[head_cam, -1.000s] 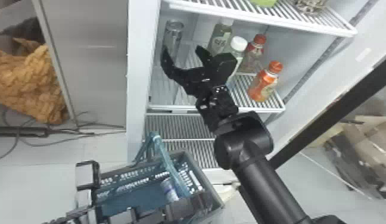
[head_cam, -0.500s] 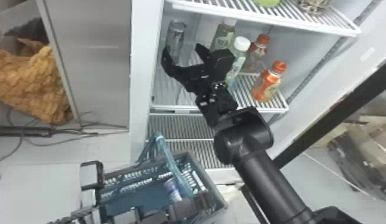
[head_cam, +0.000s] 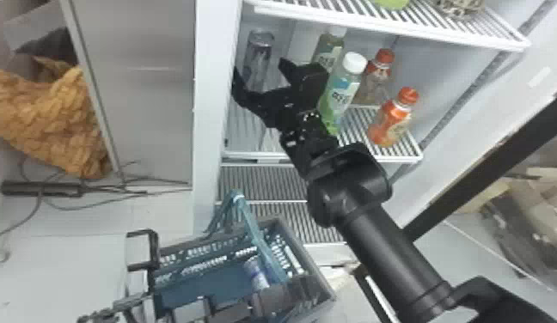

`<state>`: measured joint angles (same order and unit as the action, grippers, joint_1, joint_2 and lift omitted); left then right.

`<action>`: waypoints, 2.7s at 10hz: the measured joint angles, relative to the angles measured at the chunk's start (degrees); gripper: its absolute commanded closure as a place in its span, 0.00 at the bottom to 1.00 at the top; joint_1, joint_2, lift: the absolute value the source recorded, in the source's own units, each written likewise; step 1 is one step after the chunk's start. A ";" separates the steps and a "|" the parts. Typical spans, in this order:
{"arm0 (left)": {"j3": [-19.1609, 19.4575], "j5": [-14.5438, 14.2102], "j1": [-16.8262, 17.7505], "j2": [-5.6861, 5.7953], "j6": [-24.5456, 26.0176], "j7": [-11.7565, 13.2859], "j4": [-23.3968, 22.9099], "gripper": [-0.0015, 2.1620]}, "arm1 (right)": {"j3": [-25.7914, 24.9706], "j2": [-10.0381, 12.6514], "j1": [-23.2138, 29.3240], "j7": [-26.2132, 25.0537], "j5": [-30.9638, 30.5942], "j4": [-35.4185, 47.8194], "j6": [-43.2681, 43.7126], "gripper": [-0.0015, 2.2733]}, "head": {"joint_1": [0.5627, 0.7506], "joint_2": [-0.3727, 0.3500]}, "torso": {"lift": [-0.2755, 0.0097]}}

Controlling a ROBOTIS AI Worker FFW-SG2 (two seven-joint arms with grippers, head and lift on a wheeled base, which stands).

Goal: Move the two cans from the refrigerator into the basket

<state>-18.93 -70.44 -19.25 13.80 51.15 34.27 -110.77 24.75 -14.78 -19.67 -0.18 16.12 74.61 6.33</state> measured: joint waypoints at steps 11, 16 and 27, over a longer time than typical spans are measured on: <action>-0.50 -0.34 0.98 -0.01 -0.80 0.00 0.59 0.56 | 4.08 -0.08 -6.19 -4.13 1.27 -4.28 -2.71 0.39 | 0.70 0.17 | 0.00; -0.04 -0.70 0.01 0.33 -0.91 0.18 0.59 0.56 | 3.56 -0.44 -3.53 -4.03 2.20 0.94 -2.38 0.39 | 0.70 0.19 | 0.00; 0.76 -0.74 -1.13 0.44 -1.07 0.36 0.59 0.56 | -8.63 -3.87 20.30 -0.42 -1.62 38.26 -17.32 0.39 | 0.70 0.13 | 0.00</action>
<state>-18.16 -71.18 -20.39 14.24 50.08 34.64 -110.18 16.13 -18.64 0.62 -0.59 14.50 112.87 -10.99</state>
